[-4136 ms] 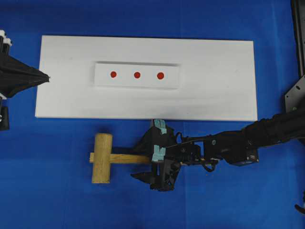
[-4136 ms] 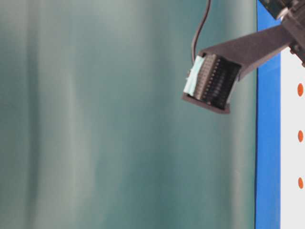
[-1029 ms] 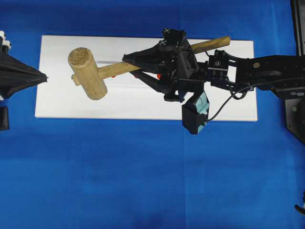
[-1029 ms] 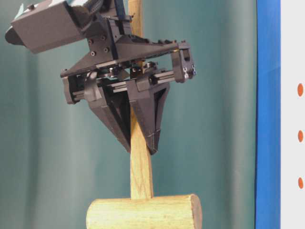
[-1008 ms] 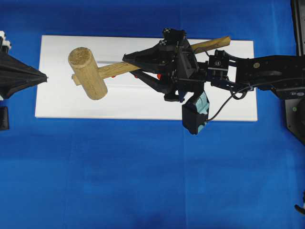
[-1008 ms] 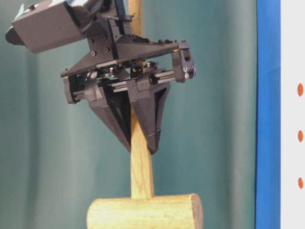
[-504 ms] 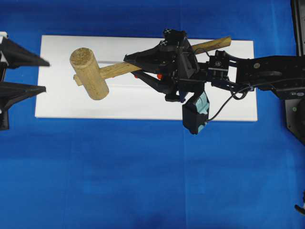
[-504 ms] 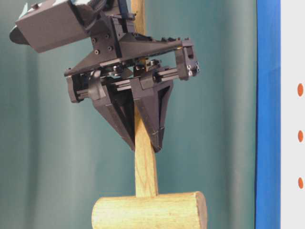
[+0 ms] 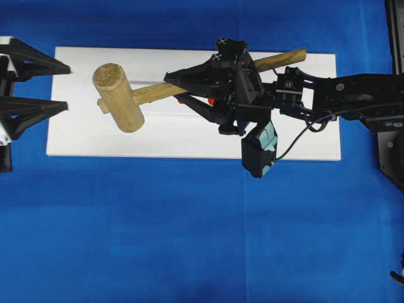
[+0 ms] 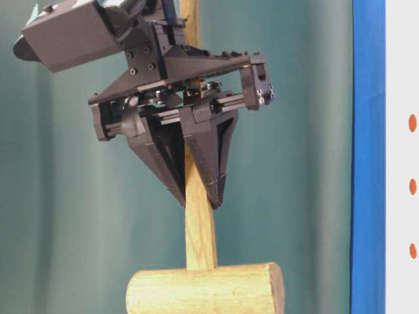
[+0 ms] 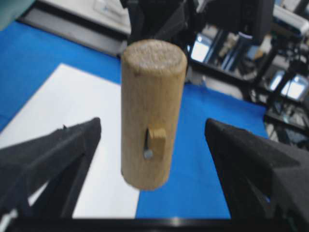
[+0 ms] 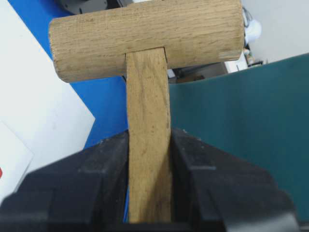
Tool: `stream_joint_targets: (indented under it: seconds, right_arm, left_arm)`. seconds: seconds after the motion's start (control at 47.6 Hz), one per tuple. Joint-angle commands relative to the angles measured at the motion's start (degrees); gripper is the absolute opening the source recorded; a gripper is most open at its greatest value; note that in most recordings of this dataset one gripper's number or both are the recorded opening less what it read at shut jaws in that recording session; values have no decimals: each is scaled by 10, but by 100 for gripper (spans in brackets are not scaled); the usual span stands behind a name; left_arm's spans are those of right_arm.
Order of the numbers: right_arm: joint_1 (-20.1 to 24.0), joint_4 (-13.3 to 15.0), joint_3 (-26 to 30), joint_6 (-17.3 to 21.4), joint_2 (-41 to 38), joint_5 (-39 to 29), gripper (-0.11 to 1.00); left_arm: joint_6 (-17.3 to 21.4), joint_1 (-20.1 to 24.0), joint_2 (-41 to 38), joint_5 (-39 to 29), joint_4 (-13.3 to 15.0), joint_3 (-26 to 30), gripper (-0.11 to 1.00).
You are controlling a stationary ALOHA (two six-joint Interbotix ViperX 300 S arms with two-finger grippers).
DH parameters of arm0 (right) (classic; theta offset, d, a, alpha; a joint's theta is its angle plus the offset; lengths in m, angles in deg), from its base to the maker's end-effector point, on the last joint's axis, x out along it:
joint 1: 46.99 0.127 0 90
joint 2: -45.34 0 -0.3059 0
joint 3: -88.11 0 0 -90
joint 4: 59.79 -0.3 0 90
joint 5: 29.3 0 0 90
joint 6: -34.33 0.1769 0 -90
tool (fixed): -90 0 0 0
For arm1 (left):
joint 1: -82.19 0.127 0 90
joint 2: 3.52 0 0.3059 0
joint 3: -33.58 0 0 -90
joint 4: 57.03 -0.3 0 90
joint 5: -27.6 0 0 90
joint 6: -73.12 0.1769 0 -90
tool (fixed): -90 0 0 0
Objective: Hit the mark with a hammer.
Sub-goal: 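Close the left gripper around the mallet head to steady it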
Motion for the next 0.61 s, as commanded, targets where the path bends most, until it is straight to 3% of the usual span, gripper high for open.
stream_joint_targets:
  seconds: [0.0, 0.315, 0.588]
  right_arm:
    - [1, -2, 10, 2, 18, 11, 9]
    - [1, -15, 9, 2, 18, 8, 9]
    - [1, -18, 9, 2, 18, 7, 9]
  left_arm:
    - [-1, 3, -44, 43, 1, 16, 93]
    - [8, -5, -159, 134, -3, 58, 93]
    - [21, -5, -228, 150, -3, 98, 93]
